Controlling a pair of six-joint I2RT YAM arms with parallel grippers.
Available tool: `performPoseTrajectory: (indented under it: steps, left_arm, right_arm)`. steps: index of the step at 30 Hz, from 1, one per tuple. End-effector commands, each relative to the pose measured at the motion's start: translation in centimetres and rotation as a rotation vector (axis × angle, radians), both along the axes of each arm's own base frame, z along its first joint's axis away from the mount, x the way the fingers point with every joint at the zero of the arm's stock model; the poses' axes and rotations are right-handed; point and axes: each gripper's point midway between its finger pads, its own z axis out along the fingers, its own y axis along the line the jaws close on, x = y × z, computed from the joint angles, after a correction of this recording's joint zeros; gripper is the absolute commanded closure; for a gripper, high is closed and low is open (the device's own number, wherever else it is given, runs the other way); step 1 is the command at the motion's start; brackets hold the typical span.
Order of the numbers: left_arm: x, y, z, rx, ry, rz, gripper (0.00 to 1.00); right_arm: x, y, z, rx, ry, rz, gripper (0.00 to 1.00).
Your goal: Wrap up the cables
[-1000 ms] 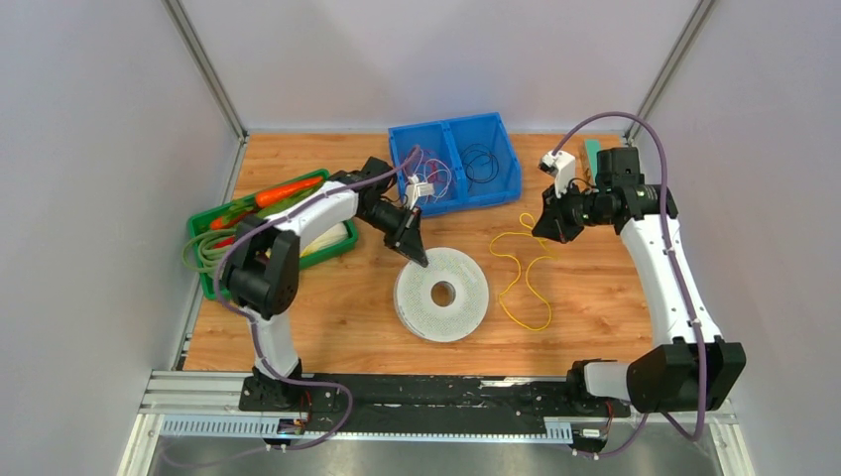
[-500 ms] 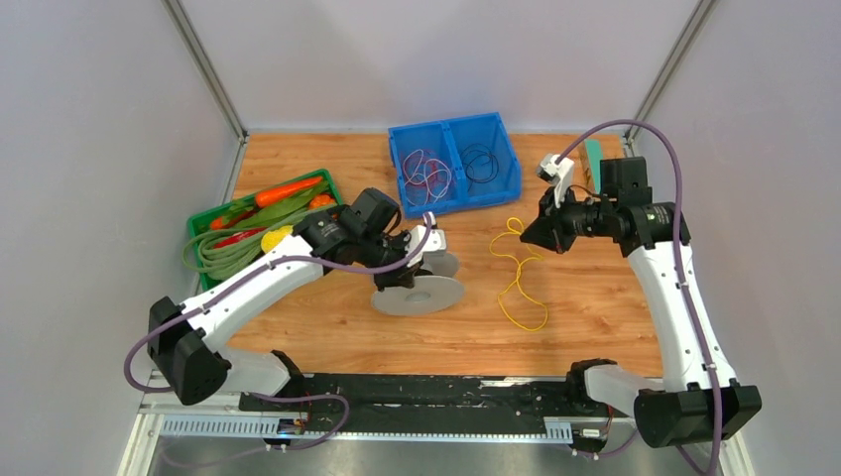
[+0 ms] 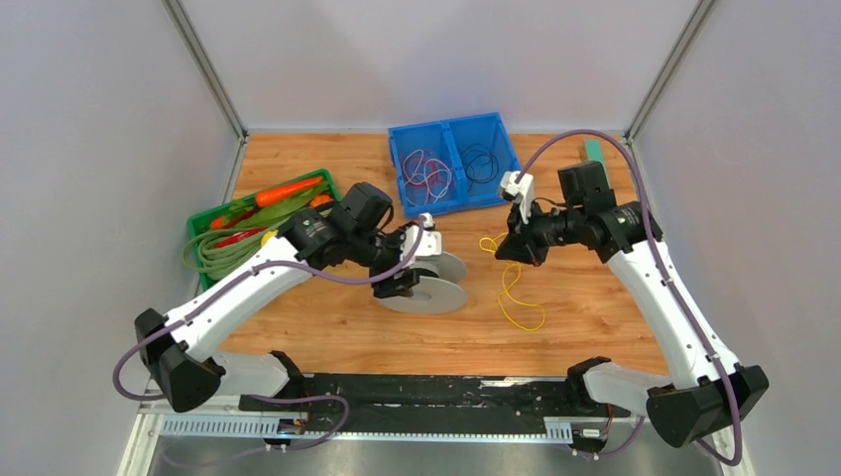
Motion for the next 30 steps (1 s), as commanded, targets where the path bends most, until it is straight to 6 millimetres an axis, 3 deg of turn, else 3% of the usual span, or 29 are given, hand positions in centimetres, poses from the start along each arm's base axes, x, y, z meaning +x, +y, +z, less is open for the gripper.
performPoseTrajectory:
  steps: [1, 3, 6, 8, 11, 15, 19, 23, 30]
  left_arm:
    - [0.0, 1.1, 6.4, -0.173, -0.062, 0.052, 0.26]
    - [1.2, 2.0, 7.8, -0.223, -0.101, 0.114, 0.21]
    - [4.1, 3.5, 8.5, -0.282, -0.162, 0.258, 0.22]
    - [6.1, 4.0, 8.5, -0.347, -0.208, 0.319, 0.22]
    - [8.1, 4.6, 6.7, -0.366, -0.341, 0.339, 0.18]
    - [8.6, 3.2, 5.0, -0.378, -0.286, 0.27, 0.18]
    - [8.3, 2.0, 4.5, -0.462, -0.219, 0.161, 0.21]
    - [8.9, 1.6, 3.3, -0.5, -0.241, 0.161, 0.25]
    - [6.3, 0.8, 1.9, -0.512, -0.195, -0.015, 0.29]
  right_arm:
    - [1.3, 1.3, 1.2, -0.028, -0.099, 0.053, 1.0]
    - [1.6, 2.1, 1.2, -0.049, -0.129, 0.071, 1.0]
    - [2.1, 3.5, 0.8, -0.102, -0.175, 0.105, 1.0]
    - [2.2, 4.4, 0.3, -0.132, -0.187, 0.122, 1.0]
    - [3.1, 5.8, -0.7, -0.183, -0.216, 0.124, 1.0]
    - [3.5, 7.8, -1.4, -0.22, -0.212, 0.143, 1.0]
    - [3.5, 9.4, -2.2, -0.235, -0.221, 0.139, 1.0]
    - [3.1, 10.6, -3.2, -0.246, -0.242, 0.127, 1.0]
    - [3.9, 12.1, -3.8, -0.184, -0.289, 0.07, 1.0]
